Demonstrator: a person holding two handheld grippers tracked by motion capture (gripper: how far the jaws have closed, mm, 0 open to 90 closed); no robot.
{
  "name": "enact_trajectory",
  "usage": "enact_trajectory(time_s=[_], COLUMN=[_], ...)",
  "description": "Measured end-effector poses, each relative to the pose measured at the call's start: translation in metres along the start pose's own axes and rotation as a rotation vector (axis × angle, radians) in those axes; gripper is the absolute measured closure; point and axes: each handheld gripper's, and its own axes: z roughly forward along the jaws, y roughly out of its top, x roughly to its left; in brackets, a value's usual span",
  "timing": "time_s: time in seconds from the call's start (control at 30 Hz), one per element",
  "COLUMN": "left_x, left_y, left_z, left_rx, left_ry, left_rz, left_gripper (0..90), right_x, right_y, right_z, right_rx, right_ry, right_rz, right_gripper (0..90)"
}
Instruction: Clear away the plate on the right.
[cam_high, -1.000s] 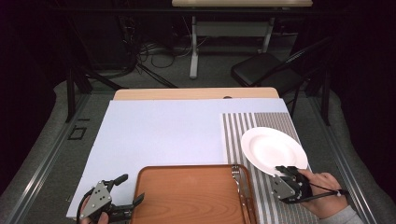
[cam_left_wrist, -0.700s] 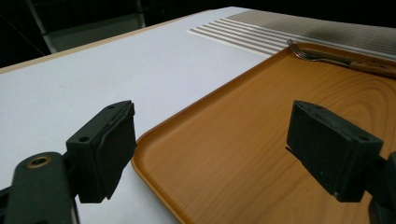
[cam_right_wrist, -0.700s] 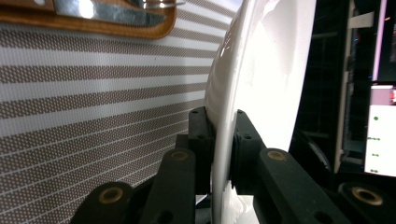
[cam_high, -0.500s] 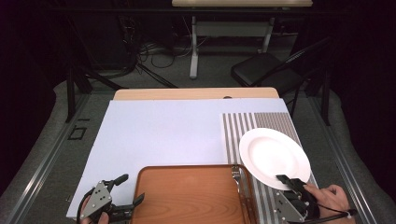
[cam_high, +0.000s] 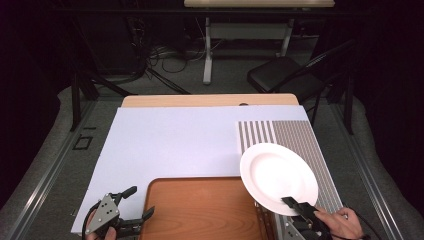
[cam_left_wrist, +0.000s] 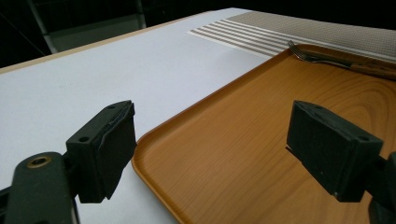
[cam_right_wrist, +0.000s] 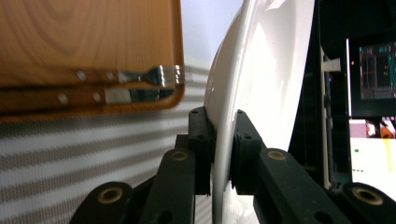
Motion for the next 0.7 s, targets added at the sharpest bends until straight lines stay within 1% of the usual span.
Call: enact_trajectory(time_s=[0.03,0.1,0.13,0.27,0.3,0.33,0.37,0.53,0.6,0.67,0.7], left_x=[0.0,0.0,0.0,0.0,0.0,0.0,0.0,0.0,0.001,0.001,0.001], left_y=[0.0,0.0,0.0,0.0,0.001,0.001,0.001,0.001,0.001,0.001,0.001], left_z=[0.0,0.0,0.0,0.0,0.0,0.0,0.0,0.0,0.0,0.001,0.001], left_rx=[-0.001,-0.001,-0.001,-0.004,-0.005,-0.006,-0.006,-0.006,-0.01,-0.01,-0.009], left_ry=[0.0,0.0,0.0,0.0,-0.001,-0.001,-0.002,-0.006,-0.006,-0.007,-0.007], left_rz=[-0.001,-0.001,0.0,0.001,0.002,0.003,0.003,0.008,0.005,0.004,0.007], left_gripper=[15.6,15.6,15.6,15.6,15.6,15.7,15.6,15.6,15.6,15.6,15.6], right_x=[0.001,0.005,0.006,0.012,0.014,0.014,0.015,0.019,0.02,0.022,0.022], right_y=[0.003,0.009,0.013,0.025,0.028,0.031,0.034,0.048,0.053,0.057,0.058], right_z=[0.0,0.001,0.002,0.005,0.006,0.007,0.009,0.012,0.013,0.013,0.013], right_rx=[-0.008,-0.017,-0.027,-0.055,-0.067,-0.077,-0.097,-0.142,-0.155,-0.163,-0.162], right_ry=[0.0,0.003,0.006,0.02,0.023,0.025,0.027,0.034,0.033,0.033,0.032], right_rz=[-0.019,-0.021,-0.036,-0.035,-0.028,-0.037,-0.035,-0.036,-0.048,-0.036,-0.039], right_gripper=[81.4,81.4,81.5,81.3,81.3,81.4,81.3,81.2,81.1,81.2,81.2])
